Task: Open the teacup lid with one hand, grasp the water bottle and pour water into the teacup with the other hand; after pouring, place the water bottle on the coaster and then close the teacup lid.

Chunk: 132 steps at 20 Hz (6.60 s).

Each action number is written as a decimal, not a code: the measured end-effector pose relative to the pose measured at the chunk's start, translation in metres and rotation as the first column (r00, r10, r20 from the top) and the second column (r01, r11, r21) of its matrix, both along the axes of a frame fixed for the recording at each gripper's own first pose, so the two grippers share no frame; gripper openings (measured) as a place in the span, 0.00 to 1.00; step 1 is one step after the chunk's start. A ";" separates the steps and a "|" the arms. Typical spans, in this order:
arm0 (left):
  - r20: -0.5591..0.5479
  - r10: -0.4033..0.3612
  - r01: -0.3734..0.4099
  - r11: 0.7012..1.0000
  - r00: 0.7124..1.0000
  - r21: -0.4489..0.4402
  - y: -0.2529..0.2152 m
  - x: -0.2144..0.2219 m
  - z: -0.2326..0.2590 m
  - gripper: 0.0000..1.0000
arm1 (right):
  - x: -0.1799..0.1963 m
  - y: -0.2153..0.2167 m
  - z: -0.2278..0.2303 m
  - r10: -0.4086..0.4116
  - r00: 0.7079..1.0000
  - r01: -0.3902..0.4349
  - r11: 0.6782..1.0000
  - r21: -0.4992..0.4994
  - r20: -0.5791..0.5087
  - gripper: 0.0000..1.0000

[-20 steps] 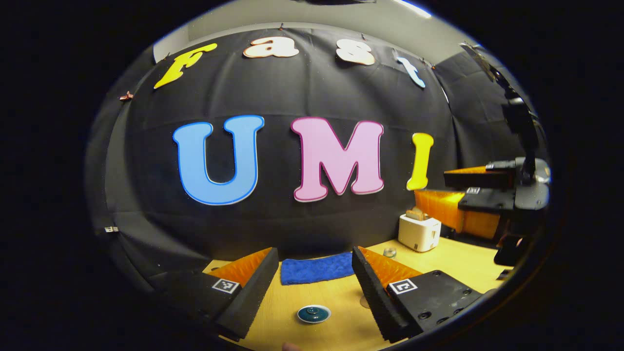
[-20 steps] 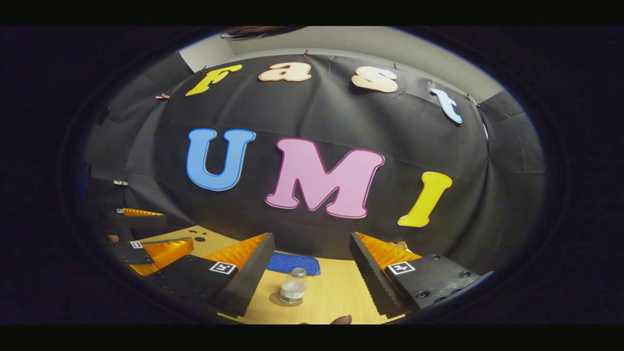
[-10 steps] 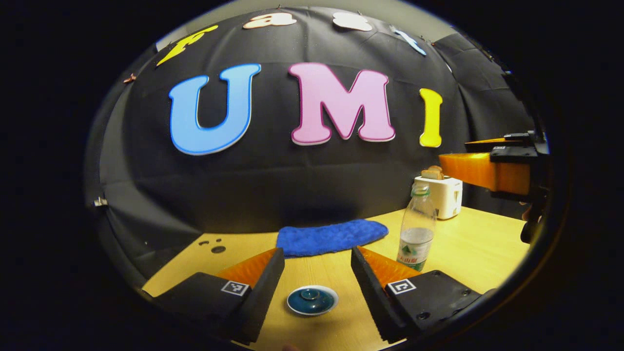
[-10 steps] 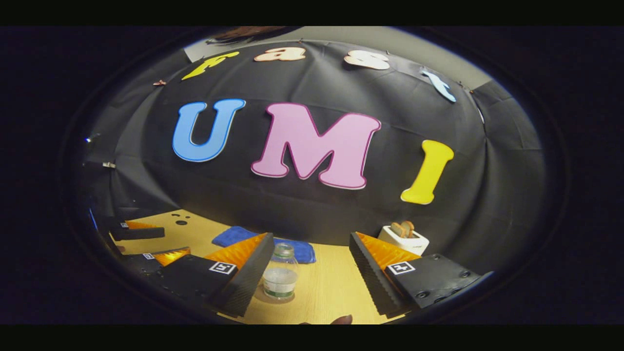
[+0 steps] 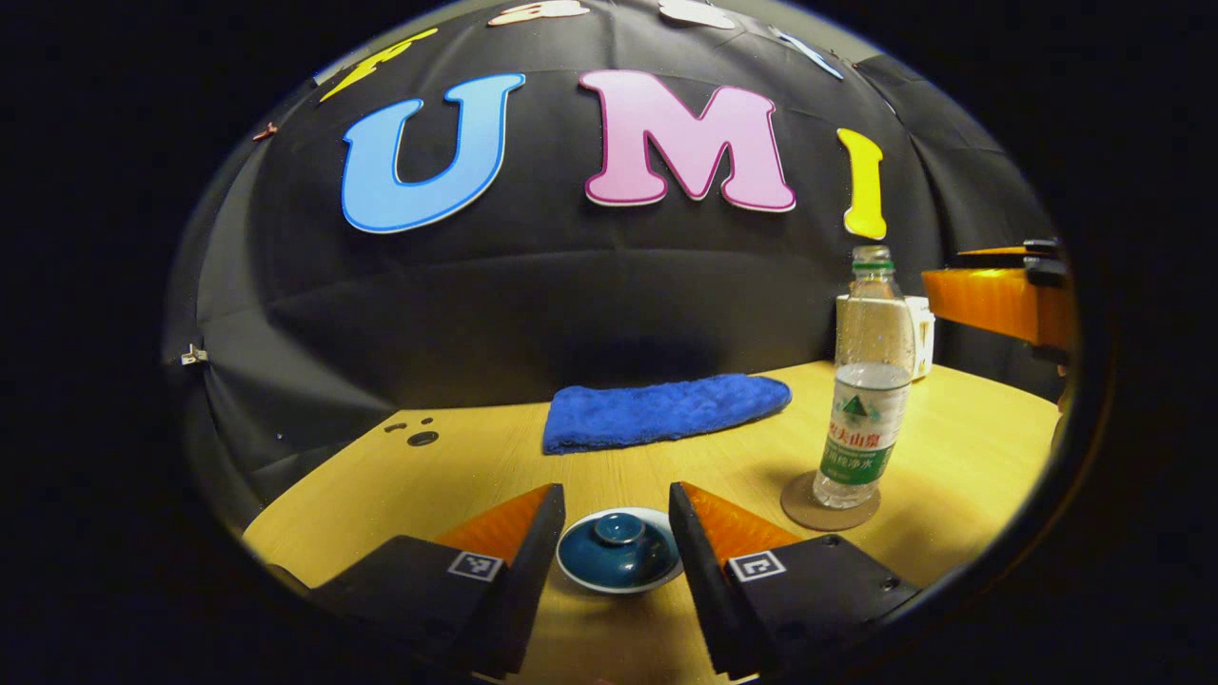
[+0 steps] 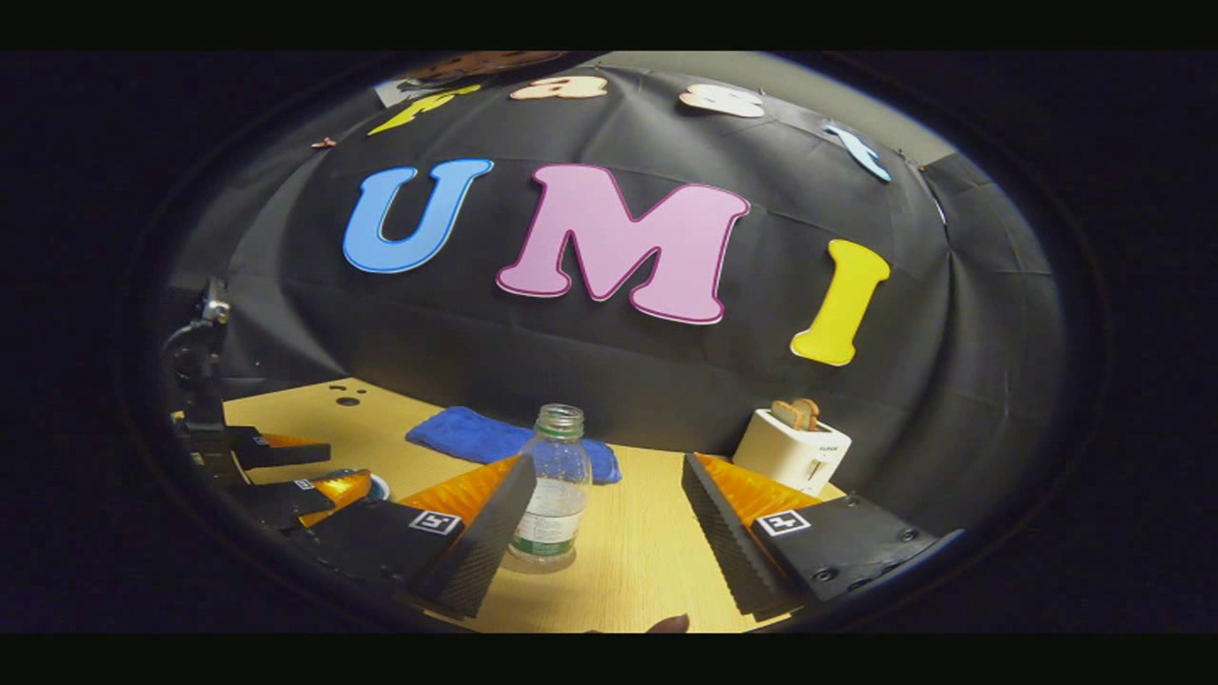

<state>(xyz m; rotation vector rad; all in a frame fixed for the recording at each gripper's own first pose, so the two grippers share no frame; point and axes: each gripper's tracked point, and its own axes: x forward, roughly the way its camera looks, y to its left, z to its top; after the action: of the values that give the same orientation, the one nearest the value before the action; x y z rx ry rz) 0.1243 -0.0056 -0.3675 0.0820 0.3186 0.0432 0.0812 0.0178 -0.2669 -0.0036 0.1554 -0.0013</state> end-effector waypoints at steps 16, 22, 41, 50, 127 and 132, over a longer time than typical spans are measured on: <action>0.059 -0.013 0.012 1.000 0.998 0.026 0.003 0.012 0.021 0.32 | 0.002 0.012 -0.023 0.029 0.999 -0.028 0.999 0.033 -0.037 0.96; 0.111 -0.009 0.009 1.000 0.994 0.000 0.009 0.004 0.062 0.28 | 0.013 0.028 -0.047 0.064 0.996 -0.058 0.994 0.098 -0.064 0.96; 0.083 0.093 -0.092 0.996 0.992 -0.016 0.054 -0.024 0.069 0.29 | 0.057 0.050 -0.087 0.081 0.995 -0.083 0.996 -0.022 -0.059 0.78; 0.091 0.107 -0.103 0.994 0.990 -0.042 0.062 -0.037 0.074 0.36 | 0.060 0.063 -0.053 0.177 0.984 -0.143 0.835 -0.532 0.013 0.76; 0.041 0.172 -0.167 0.980 0.984 -0.113 0.112 -0.093 0.054 0.32 | 0.062 0.151 -0.062 0.667 0.744 0.262 -0.243 -0.934 0.036 0.75; 0.037 0.177 -0.172 0.979 0.984 -0.111 0.112 -0.093 0.057 0.32 | 0.056 0.143 -0.086 0.568 0.823 -0.026 0.031 -0.999 -0.004 0.75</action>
<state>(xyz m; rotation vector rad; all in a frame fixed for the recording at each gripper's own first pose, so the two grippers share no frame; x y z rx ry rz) 0.0312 0.1068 -0.3109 -0.0540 0.2800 0.2013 0.1375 0.1605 -0.3533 -1.5089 -0.3371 0.3630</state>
